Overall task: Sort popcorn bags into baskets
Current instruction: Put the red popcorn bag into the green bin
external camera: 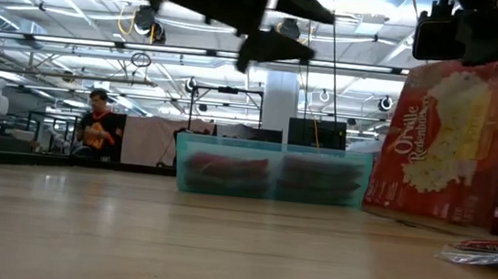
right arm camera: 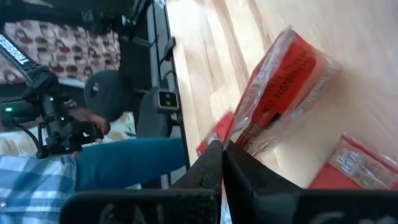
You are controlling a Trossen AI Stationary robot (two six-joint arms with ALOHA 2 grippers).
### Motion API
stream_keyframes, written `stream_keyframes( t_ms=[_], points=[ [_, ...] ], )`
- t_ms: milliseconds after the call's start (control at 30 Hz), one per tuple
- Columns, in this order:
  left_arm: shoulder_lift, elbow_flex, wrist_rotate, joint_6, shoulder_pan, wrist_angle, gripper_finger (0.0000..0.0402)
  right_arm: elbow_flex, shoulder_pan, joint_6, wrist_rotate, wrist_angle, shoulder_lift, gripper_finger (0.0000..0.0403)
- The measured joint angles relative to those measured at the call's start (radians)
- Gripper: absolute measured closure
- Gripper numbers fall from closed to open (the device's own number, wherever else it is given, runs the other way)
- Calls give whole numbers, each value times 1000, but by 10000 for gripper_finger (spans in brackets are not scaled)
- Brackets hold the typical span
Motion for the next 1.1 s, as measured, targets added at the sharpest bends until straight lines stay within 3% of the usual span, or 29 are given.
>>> stream_keyframes(
  t_ms=[300,667,767,967,1100],
  points=[
    [300,234,205,18,10,-8,143,0,0,-101,-21,-24,7,403],
    [478,330,337,-1,1,31,156,0,0,-150,-21,-49,10,403],
    [482,335,353,56,0,29,210,0,0,-150,-19,-50,10,403],
    [463,335,408,68,6,10,379,0,0,-79,-20,-52,10,403],
    [427,333,409,47,9,-40,377,0,0,18,-8,-48,10,403]
  ],
)
